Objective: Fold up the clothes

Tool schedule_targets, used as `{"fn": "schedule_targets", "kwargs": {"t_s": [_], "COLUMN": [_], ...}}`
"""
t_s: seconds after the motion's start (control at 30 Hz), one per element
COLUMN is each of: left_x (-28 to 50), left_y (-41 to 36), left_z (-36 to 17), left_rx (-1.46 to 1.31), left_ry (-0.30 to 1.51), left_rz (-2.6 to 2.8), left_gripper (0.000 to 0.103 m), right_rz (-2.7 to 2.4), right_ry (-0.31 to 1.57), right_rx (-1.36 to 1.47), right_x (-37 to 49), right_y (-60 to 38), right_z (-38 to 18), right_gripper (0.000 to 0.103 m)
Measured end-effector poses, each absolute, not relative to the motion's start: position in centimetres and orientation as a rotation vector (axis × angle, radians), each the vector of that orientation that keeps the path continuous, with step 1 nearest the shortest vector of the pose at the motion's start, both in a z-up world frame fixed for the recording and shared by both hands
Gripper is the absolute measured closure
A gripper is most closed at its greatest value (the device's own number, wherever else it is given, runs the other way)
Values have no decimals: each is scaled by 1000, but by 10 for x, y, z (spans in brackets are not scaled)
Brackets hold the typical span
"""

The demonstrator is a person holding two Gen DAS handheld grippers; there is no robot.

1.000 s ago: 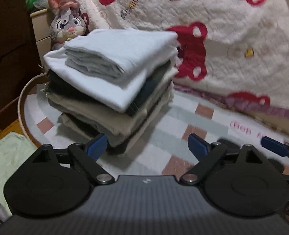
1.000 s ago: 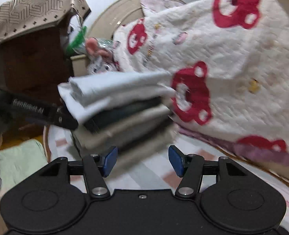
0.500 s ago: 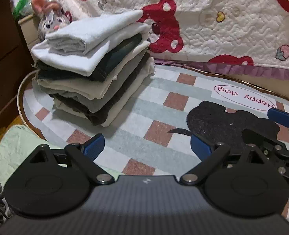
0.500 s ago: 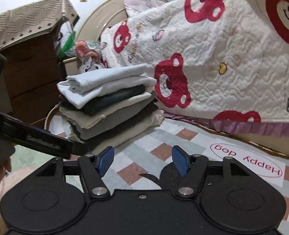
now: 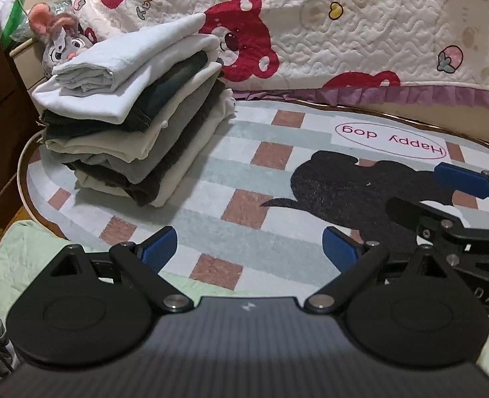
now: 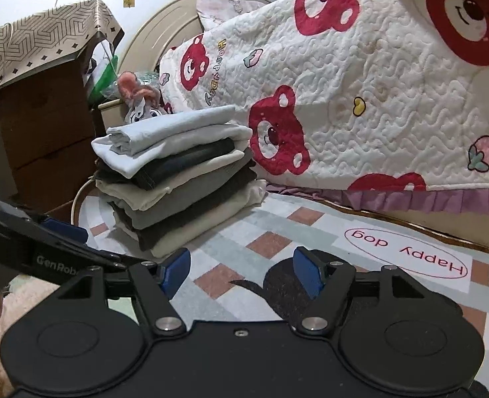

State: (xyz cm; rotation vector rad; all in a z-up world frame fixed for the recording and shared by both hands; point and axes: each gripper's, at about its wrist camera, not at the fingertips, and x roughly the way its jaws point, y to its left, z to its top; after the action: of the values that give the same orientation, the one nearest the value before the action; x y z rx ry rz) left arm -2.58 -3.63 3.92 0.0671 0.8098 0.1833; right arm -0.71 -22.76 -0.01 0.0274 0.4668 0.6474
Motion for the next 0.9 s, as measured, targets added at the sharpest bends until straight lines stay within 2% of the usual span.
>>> {"fn": "schedule_targets", "kwargs": {"t_s": [0.2, 0.9], "left_x": [-27, -27], "left_y": [-39, -33], "left_z": [38, 35], "left_rx": [76, 68], "left_ry": [808, 836], "left_rz": [204, 232], "left_gripper": [3, 3], "right_rz": [644, 643], "right_ry": [477, 497], "right_rx": [37, 29], "right_x": [-6, -9], "right_y": [-229, -223], "right_z": [-3, -5], "right_gripper": [29, 29]}}
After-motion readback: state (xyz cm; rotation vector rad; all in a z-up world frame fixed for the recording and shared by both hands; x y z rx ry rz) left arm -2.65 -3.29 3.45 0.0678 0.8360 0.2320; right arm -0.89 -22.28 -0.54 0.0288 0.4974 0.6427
